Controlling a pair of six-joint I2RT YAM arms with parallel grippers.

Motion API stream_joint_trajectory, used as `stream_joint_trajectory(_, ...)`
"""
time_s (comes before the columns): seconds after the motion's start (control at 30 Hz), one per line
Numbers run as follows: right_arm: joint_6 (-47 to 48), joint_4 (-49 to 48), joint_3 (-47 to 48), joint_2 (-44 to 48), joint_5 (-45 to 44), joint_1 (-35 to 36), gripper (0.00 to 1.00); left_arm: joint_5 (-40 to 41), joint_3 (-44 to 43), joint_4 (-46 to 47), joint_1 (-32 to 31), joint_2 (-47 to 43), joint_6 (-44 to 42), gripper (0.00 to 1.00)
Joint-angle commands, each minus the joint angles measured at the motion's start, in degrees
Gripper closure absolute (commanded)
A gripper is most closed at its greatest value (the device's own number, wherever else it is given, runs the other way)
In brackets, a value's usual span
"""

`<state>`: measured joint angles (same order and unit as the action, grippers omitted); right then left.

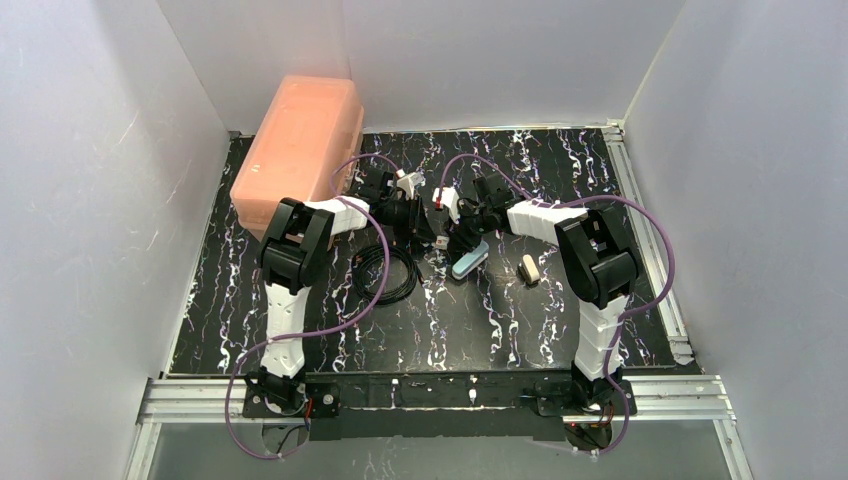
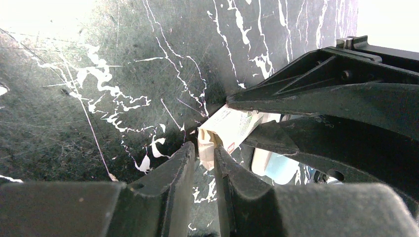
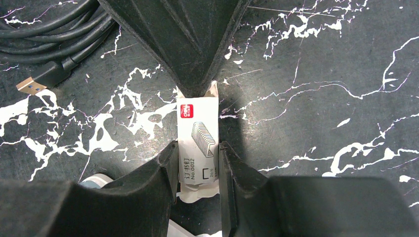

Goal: Load the staples into the stapler
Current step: Open the staple box at the center of the board.

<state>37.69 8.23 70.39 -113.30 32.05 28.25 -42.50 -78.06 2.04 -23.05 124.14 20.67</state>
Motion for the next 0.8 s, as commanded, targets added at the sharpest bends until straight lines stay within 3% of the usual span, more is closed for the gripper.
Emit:
stream_joint_trajectory(0.0, -0.51, 1.87, -1.21, 0.61, -1.64, 0.23, 0.69, 4.65, 0.26, -6.13, -0.86, 2.9, -1.35, 0.78)
stream_joint_trajectory(0.4, -1.16, 1.04, -1.62, 0.77, -2.16, 0.3, 0.65, 2.63, -0.11, -4.82, -1.21, 4.46, 1.25, 0.8)
stream_joint_trajectory(0.77, -1.33, 1.54, -1.33, 0.62, -2.87, 0.45, 0.6, 1.38, -0.73, -4.8, -1.22, 4.97, 1.93, 1.0)
